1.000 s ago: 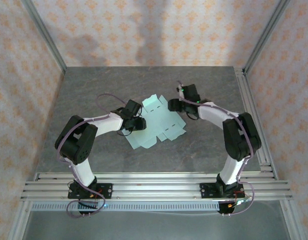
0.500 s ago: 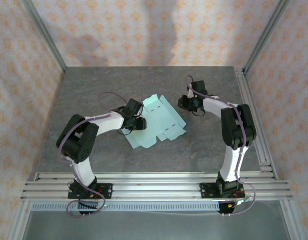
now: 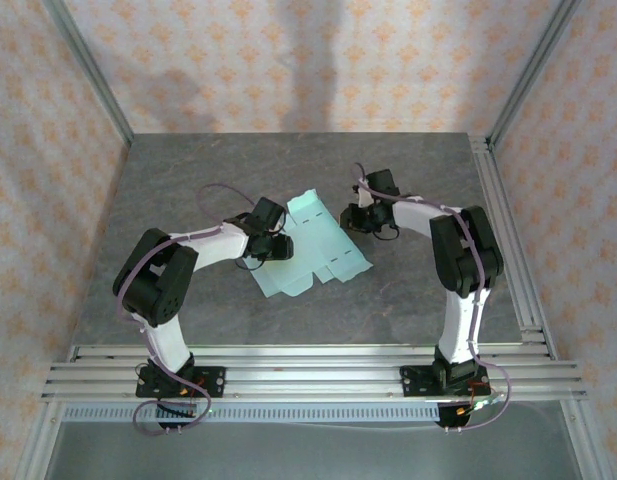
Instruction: Fold the paper box
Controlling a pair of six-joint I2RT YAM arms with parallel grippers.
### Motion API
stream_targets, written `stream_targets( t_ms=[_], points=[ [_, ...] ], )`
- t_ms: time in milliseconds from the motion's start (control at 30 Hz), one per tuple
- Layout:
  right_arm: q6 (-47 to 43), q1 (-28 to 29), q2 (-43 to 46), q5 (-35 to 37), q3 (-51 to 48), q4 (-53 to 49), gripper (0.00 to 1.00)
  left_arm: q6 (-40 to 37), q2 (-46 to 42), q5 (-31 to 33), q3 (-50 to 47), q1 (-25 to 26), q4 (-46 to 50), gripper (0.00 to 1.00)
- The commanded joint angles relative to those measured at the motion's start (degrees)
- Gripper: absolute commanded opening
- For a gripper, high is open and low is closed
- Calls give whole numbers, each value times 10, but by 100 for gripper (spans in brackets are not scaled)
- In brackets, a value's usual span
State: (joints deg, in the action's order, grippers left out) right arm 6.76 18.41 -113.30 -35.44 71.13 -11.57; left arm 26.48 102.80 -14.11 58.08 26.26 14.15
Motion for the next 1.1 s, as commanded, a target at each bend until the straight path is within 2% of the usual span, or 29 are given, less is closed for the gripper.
stream_targets(
  t_ms=[0,267,433,567,767,1067],
  points=[
    [-34,17,10,33,-1,-49,21,0,35,14,-17,2,47,42],
    [-82,74,-9,164,37,-145,21,4,33,14,-23,3,44,42],
    [-84,80,-10,192,35,-153,22,3,34,14,-24,3,44,42],
    [-100,96,-24,246,55,-178,22,3,36,12,-19,3,44,42],
    [-111,115,-46,293,77,-202,24,5,34,12,-22,3,43,42],
    [-108,129,-60,309,97,-210,25,5,34,11,-23,2,41,42]
  ],
)
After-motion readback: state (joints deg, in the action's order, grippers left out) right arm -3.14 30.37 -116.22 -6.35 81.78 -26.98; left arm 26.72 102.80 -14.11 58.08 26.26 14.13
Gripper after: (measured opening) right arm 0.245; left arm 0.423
